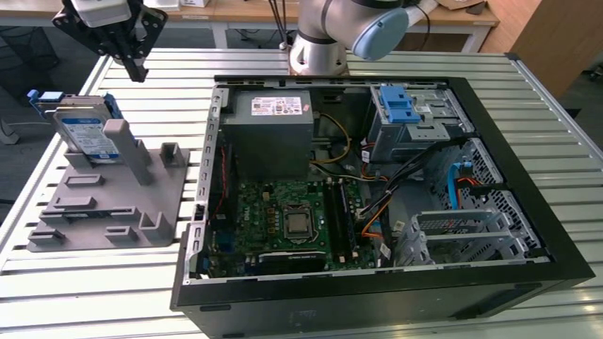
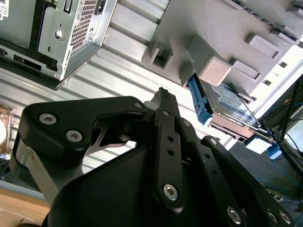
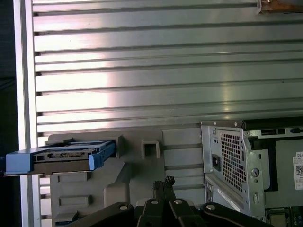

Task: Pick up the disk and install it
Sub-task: 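Reach for the disk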

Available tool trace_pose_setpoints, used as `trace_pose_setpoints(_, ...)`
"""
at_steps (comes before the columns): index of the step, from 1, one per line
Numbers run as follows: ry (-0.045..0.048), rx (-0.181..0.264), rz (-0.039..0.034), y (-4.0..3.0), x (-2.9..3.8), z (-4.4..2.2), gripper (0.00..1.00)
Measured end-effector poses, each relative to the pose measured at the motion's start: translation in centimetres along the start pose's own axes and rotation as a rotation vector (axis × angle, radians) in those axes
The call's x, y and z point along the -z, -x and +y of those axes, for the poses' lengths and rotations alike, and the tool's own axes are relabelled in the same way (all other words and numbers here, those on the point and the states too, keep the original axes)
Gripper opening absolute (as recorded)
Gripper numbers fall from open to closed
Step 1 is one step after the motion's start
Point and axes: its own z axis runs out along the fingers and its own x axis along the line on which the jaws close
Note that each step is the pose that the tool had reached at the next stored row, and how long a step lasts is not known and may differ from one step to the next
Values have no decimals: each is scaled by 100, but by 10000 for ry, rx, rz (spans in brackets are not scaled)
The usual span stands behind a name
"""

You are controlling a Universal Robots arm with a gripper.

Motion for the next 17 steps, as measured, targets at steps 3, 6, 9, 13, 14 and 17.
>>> trace_pose_setpoints(3,0,0,-1,-36,0,-3,11)
trace_pose_setpoints(6,0,1,-1,-74,0,-5,11)
trace_pose_setpoints(9,0,0,-1,-113,-1,-8,11)
trace_pose_setpoints(13,-1,-1,3,-182,-5,-9,11)
trace_pose_setpoints(14,0,-1,4,-202,-6,-6,11)
trace_pose_setpoints(17,-1,0,7,-256,-9,5,11)
